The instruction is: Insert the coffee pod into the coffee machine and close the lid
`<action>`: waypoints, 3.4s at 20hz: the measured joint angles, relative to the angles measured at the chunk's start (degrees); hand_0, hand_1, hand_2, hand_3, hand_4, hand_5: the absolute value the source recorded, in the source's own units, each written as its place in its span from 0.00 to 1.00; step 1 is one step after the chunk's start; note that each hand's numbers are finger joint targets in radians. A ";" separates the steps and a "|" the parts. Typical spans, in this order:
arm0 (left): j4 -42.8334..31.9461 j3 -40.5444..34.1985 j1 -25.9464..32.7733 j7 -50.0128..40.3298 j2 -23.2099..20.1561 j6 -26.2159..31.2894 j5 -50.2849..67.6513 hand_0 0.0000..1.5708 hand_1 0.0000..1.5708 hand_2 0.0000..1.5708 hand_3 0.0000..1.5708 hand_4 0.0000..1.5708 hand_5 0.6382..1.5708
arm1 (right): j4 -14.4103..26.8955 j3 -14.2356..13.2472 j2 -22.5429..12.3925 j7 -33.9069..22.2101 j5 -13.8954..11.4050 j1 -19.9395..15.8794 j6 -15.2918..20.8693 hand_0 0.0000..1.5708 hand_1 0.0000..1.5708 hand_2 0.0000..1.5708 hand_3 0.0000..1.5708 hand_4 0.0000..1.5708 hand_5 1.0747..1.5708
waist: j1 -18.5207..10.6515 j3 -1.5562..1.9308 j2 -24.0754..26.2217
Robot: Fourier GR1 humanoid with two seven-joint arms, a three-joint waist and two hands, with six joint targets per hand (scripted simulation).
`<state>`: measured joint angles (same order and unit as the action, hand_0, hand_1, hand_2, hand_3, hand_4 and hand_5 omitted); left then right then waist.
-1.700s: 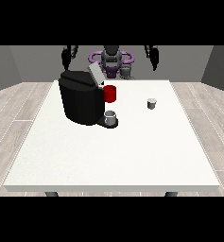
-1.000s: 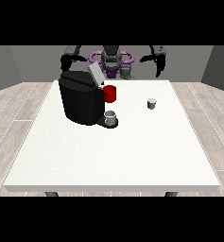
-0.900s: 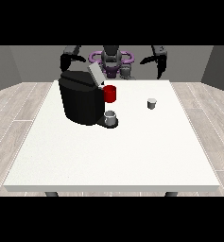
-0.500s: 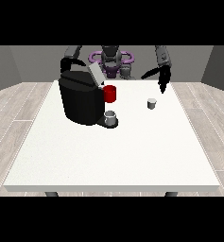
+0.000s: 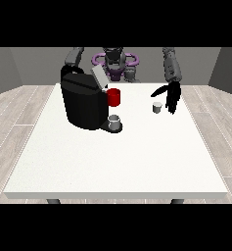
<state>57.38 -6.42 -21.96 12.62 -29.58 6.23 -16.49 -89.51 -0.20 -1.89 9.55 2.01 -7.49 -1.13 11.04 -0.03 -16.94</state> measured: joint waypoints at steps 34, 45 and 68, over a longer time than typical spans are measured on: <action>-20.49 3.81 -13.06 4.53 -2.59 -3.09 -15.78 0.77 0.77 0.78 0.71 0.00 1.00 | 7.01 -1.94 0.43 -0.62 -1.89 -6.20 4.63 0.00 0.00 0.00 0.00 0.21 1.00 | -0.11 0.81 -1.87; -20.28 6.41 -13.09 3.06 1.98 -4.57 -19.47 0.73 0.73 0.80 0.75 0.21 1.00 | 12.83 -4.45 -0.48 1.98 -0.17 -6.27 3.43 0.00 0.00 0.00 0.00 0.26 1.00 | -0.99 0.63 1.27; -20.92 3.87 -19.89 6.07 7.12 3.71 -17.41 0.80 0.80 0.83 0.80 0.37 1.00 | 21.41 -5.29 -1.34 4.04 0.01 -4.62 2.96 0.00 0.00 0.00 0.00 0.17 1.00 | -3.68 0.04 10.11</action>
<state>36.46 -2.55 -41.84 18.69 -22.47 9.94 -33.90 -68.10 -5.49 -3.23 13.59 2.03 -12.11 1.83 7.35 0.01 -6.84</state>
